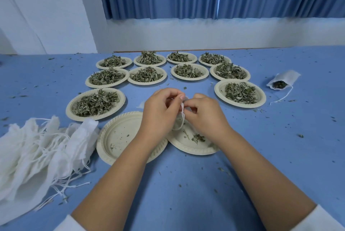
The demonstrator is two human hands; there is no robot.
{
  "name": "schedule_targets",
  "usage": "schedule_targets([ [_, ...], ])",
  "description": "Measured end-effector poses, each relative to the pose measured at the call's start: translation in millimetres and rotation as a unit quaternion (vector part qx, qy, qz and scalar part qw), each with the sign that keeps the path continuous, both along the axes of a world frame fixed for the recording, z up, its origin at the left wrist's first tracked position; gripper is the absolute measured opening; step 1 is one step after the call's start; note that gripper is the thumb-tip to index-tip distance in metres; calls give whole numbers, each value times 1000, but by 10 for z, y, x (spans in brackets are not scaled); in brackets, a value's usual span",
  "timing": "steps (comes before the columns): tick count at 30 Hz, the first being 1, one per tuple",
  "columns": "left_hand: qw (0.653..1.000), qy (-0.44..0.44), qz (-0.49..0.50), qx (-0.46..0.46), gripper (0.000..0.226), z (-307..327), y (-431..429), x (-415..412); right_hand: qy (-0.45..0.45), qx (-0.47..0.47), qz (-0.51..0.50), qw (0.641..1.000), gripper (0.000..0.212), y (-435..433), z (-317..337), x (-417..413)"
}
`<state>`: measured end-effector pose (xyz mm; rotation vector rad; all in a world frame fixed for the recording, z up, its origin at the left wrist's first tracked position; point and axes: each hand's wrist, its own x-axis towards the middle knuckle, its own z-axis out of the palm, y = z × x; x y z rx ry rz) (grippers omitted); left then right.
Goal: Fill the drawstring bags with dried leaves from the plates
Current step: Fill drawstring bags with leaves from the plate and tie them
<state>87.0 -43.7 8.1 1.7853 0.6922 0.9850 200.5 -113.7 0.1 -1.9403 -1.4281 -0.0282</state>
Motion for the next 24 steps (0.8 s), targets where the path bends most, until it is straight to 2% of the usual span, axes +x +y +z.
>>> schedule_targets([
  [2, 1000, 4, 2, 10, 9, -16, 8, 1, 9, -19, 15, 1000, 36, -3, 0, 23],
  [4, 1000, 0, 17, 8, 9, -24, 25, -7, 26, -19, 32, 999, 32, -19, -4, 49],
  [6, 999, -14, 32, -4, 10, -22, 39, -16, 57, 23, 38, 997, 20, -32, -7, 67],
  [10, 998, -32, 53, -14, 17, -7, 42, -27, 113, 125, 37, 985, 15, -78, 65, 129],
  [12, 998, -34, 58, -19, 17, -13, 52, -27, 102, 70, 40, 992, 16, -128, 98, 206],
  [14, 997, -33, 63, -20, 17, -26, 62, -25, 75, -77, 58, 993, 9, -188, 113, 280],
  [17, 997, -28, 68, -22, 17, -35, 71, -21, 63, -251, 91, 962, 19, -247, 103, 308],
  [20, 997, -29, 71, -24, 17, -34, 76, -20, 58, -296, 102, 948, 34, -248, 80, 279],
  [24, 996, -36, 73, -22, 17, -26, 71, -21, 101, -257, 119, 954, 37, -215, 65, 228],
])
